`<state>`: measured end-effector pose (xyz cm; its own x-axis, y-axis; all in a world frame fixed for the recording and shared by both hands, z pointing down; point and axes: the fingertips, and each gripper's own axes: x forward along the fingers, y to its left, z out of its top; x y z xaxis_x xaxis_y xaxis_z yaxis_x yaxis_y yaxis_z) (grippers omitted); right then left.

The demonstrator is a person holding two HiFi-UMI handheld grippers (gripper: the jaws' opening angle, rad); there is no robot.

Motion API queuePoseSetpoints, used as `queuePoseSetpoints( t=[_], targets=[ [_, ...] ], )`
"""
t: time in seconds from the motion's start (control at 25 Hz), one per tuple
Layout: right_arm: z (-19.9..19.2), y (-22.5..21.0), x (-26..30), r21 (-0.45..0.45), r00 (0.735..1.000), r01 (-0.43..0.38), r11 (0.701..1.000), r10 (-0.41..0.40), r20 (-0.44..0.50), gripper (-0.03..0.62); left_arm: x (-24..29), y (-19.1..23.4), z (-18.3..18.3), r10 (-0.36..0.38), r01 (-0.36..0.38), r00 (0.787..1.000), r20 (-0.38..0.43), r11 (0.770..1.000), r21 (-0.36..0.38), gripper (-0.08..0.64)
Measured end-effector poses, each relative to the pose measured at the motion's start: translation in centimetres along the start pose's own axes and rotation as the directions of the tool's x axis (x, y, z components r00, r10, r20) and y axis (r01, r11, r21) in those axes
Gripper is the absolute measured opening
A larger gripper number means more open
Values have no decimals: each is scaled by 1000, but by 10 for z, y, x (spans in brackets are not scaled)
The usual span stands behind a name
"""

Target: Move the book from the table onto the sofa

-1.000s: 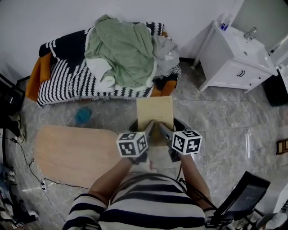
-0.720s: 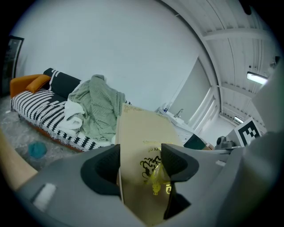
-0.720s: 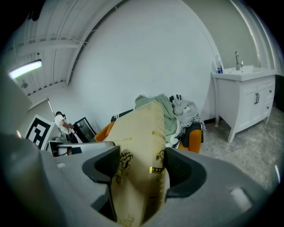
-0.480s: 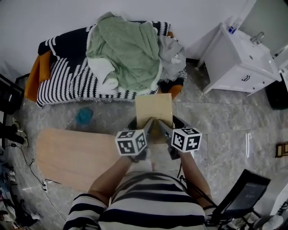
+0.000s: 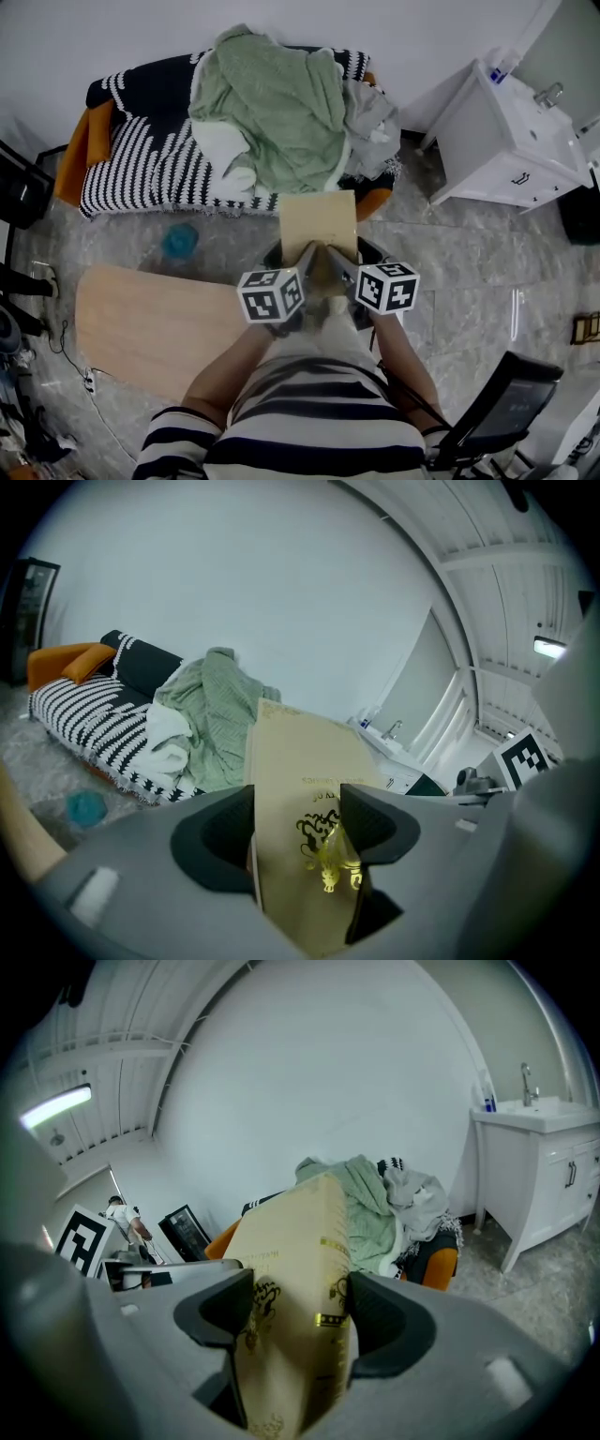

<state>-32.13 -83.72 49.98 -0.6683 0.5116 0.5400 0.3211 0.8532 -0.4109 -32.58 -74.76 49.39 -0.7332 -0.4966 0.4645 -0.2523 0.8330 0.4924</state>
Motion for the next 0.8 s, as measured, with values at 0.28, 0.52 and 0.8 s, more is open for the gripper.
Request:
queuePoseSetpoints(
  t=[0.28, 0.52, 0.8],
  targets=[
    [22, -2, 33, -30, 999, -44, 999, 43, -24, 319, 18, 21, 21, 45, -45, 999, 24, 999, -25, 288],
    [44, -9, 66, -47, 995, -93, 995, 90, -52, 319, 40, 37, 42, 98, -96, 994, 44, 994, -49, 288],
    [73, -19, 99, -67, 989, -133, 989, 128, -76, 319, 68, 52, 69, 139, -134, 988, 62, 988, -73, 288]
  ],
)
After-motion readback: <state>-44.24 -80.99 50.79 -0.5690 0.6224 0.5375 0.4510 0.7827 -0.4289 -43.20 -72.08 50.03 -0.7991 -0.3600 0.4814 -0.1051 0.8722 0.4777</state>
